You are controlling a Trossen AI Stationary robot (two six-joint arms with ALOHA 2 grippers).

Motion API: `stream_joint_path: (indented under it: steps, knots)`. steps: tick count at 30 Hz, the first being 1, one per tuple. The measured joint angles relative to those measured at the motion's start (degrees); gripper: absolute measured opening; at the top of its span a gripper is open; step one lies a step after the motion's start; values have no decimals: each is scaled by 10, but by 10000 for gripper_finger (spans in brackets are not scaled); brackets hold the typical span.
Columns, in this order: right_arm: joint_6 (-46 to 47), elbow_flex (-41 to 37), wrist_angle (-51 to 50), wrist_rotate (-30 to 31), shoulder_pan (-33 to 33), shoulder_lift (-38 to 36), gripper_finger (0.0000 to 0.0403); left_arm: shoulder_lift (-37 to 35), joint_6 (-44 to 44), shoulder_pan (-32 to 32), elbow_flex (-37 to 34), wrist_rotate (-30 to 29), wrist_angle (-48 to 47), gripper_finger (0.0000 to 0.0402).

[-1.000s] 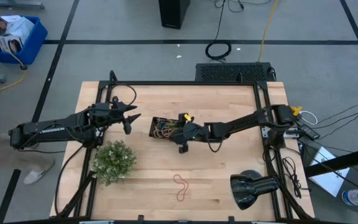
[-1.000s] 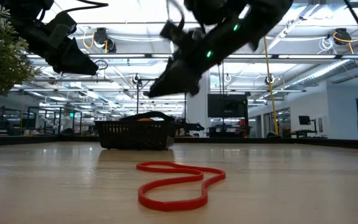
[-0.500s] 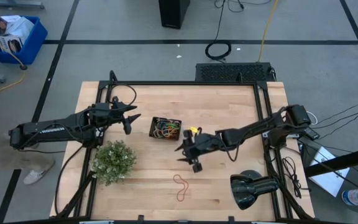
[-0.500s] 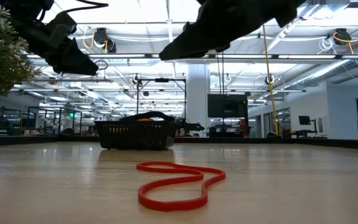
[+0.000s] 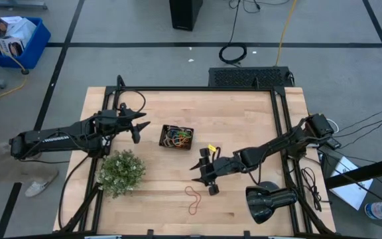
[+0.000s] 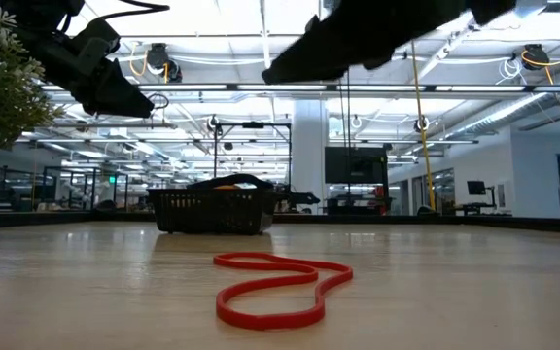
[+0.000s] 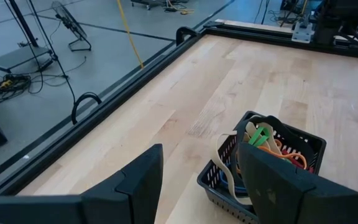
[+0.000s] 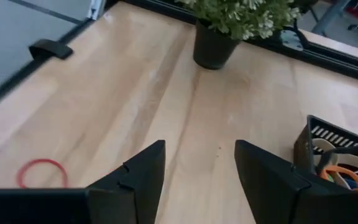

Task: Pick and place rubber bands into bin
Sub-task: Put the red rubber band into the black bin

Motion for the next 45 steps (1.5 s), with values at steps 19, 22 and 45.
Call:
stream_joint_path:
  steps: [19,22,45]
  knots:
    - [-6,187,-264,-1,-1,51,169,0,-3,0,0,0,1,216]
    - [-11,221,-312,-2,-1,87,169,0,-5,0,0,0,1,216]
    - [81,227,-237,-75,10,224,169,0,-15,0,0,1,-8,216]
